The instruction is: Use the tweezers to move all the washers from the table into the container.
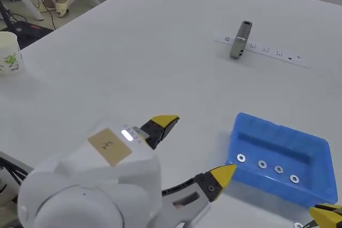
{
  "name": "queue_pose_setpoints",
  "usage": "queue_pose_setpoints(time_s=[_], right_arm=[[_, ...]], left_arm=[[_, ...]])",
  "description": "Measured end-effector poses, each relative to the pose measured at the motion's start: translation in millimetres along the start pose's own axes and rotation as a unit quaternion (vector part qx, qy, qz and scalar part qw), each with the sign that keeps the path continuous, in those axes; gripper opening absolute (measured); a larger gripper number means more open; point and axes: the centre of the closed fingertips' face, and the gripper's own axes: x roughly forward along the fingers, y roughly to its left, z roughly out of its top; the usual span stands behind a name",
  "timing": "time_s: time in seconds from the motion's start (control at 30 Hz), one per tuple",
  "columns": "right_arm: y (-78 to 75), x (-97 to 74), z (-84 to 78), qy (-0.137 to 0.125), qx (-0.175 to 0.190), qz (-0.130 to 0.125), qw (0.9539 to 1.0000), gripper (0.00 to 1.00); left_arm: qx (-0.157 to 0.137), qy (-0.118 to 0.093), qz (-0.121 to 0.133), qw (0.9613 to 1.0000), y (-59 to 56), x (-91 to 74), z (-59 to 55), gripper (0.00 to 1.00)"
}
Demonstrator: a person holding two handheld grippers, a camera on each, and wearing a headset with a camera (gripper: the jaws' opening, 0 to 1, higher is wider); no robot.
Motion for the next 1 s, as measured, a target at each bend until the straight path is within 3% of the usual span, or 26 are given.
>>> queue_pose_setpoints(time_s=[0.5, 0.9, 1.0], right_arm=[[4.8, 4.5, -1.3, 0.005, -0.002, 0.017, 0.9998, 0.04], [10.5, 6.8, -1.9, 0.008, -0.052, 0.013, 0.9985, 0.03], [4.7, 6.3, -3.5, 0.008, -0.041, 0.013, 0.9990, 0.03]], left_arm=[[0.002, 0.008, -0.002, 1.0000, -1.1, 0.9, -2.7, 0.56], [0.004, 0.009, -0.004, 0.9999, -1.9, 1.2, -3.1, 0.56], [0.006, 0.010, -0.005, 0.9999, -2.4, 1.2, -3.2, 0.56]])
